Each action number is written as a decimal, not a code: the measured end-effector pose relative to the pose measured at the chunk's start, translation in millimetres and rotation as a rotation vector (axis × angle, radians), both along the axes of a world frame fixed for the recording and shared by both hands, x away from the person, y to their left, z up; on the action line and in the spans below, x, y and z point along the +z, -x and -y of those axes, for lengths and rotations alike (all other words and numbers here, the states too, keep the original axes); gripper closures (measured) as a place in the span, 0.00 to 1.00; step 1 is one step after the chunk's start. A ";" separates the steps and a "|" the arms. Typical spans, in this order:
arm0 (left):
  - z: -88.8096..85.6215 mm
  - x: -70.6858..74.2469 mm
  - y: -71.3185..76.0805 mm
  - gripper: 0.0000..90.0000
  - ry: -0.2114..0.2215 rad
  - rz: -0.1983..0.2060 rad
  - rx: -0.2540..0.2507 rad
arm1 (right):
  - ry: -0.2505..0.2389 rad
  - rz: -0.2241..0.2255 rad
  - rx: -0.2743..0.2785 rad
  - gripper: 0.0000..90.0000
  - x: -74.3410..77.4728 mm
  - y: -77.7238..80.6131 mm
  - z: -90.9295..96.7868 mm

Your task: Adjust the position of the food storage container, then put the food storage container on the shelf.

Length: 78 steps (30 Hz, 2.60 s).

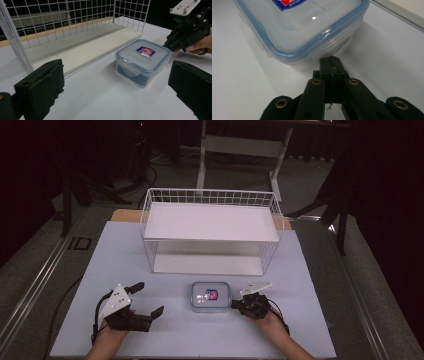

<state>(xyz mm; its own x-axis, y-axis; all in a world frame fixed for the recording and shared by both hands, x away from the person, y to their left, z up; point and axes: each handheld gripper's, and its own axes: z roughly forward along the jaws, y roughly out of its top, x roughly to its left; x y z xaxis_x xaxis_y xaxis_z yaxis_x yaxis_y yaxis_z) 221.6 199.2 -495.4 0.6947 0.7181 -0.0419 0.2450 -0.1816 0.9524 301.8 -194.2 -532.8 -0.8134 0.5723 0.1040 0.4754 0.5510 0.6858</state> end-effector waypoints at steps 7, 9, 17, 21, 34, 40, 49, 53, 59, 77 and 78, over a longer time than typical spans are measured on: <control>2.5 -1.8 -0.7 0.02 -0.011 -0.011 -0.016 | -0.001 0.002 0.016 1.00 -2.4 -5.2 -13.4; 3.3 -2.1 -0.6 0.02 -0.012 -0.013 -0.015 | 0.005 0.004 0.025 1.00 -2.1 -6.4 -17.1; 5.5 -2.8 -0.2 0.02 -0.027 -0.018 -0.042 | 0.012 0.019 0.020 1.00 0.3 -6.6 -17.8; 6.4 -3.9 -1.4 0.02 -0.034 -0.027 -0.064 | 0.006 0.044 -0.003 0.98 7.7 -6.1 -6.9; 17.9 -2.3 -0.8 0.02 -0.037 -0.066 -0.112 | -0.109 0.095 -0.025 0.46 41.5 16.0 17.6; 23.9 6.1 -0.6 0.02 -0.003 -0.112 -0.131 | -0.119 0.129 0.006 0.17 47.0 23.8 11.5; 33.3 25.5 -3.1 0.02 0.006 -0.170 -0.170 | -0.135 0.197 -0.024 0.24 65.6 27.9 2.9; 39.7 32.9 -9.8 0.02 -0.021 -0.203 -0.168 | -0.148 0.197 -0.027 0.22 68.6 26.3 1.2; 49.2 39.6 -26.2 0.02 -0.011 -0.251 -0.159 | -0.158 0.202 -0.044 0.19 73.7 18.9 -7.8; 71.6 10.6 -74.7 0.02 0.020 -0.501 -0.071 | -0.206 -0.048 -0.231 0.14 52.7 -9.1 -19.6; 72.6 8.9 -76.5 0.02 0.019 -0.515 -0.071 | -0.211 -0.065 -0.236 0.16 51.0 -10.3 -19.9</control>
<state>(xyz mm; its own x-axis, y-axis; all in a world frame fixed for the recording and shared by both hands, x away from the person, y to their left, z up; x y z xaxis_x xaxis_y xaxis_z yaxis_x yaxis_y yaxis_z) 298.1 126.6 -486.5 0.6271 0.6660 -0.4040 0.6707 -0.1981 0.7148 312.1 -174.3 -481.7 -0.6490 0.7044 0.2876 0.6194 0.2696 0.7373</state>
